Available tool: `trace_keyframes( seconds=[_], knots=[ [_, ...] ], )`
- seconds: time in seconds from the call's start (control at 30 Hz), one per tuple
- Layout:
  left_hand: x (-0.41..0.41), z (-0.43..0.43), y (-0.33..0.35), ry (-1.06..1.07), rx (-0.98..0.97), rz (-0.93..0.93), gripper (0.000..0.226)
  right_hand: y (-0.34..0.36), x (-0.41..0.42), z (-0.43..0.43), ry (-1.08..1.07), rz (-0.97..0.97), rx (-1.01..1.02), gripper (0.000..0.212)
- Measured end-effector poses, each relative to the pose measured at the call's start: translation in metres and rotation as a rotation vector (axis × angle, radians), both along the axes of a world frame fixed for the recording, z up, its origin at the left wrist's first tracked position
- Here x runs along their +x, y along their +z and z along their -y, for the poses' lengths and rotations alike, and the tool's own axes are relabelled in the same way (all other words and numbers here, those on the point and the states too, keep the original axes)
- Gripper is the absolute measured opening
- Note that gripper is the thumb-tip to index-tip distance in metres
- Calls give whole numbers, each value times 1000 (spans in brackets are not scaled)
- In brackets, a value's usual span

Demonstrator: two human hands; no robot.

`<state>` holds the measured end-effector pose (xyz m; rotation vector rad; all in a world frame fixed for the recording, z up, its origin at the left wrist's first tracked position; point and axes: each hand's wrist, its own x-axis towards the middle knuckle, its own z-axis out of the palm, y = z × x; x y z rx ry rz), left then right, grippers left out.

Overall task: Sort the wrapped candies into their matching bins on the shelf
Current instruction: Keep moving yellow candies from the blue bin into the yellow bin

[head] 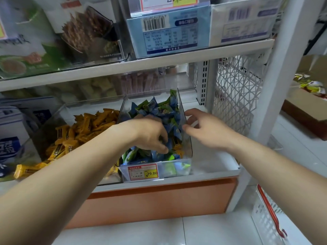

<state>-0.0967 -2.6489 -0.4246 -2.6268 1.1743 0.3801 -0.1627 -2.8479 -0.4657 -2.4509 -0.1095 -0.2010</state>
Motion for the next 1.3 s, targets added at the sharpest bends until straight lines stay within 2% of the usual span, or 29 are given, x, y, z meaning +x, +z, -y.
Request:
trace_keyframes(
  seconds=[0.17,0.3,0.37,0.43,0.5,0.53,0.67,0.77,0.87,1.0,1.13,1.3],
  knots=[
    [-4,31,-11,-8,-278,-110,16,0,1,0,-9,12,27,53],
    [-3,40,-29,37,-247,-229,13,-2,3,-1,-15,14,42,52],
    [0,37,-32,112,-296,-274,24,-4,4,0,-10,9,45,52],
    [3,31,-31,185,-369,-276,47,-5,5,0,-9,9,47,51],
    [6,28,-31,191,-352,-217,66,-5,5,0,-7,4,57,51],
    [7,29,-32,188,-327,-176,69,-5,5,0,-7,0,62,51],
    [1,37,-52,140,-148,103,52,-7,5,1,-6,-5,77,51],
    [-3,36,-67,87,-232,243,44,-7,3,2,0,-15,85,51],
    [-2,30,-69,-3,-368,176,33,-8,2,3,4,-15,83,51],
    [3,25,-71,26,-343,52,35,-9,2,2,7,-19,96,50],
    [11,26,-72,100,-241,-17,53,-10,2,3,10,-21,102,49],
    [17,30,-75,64,-198,-111,75,-12,4,4,5,-35,105,47]
  ],
)
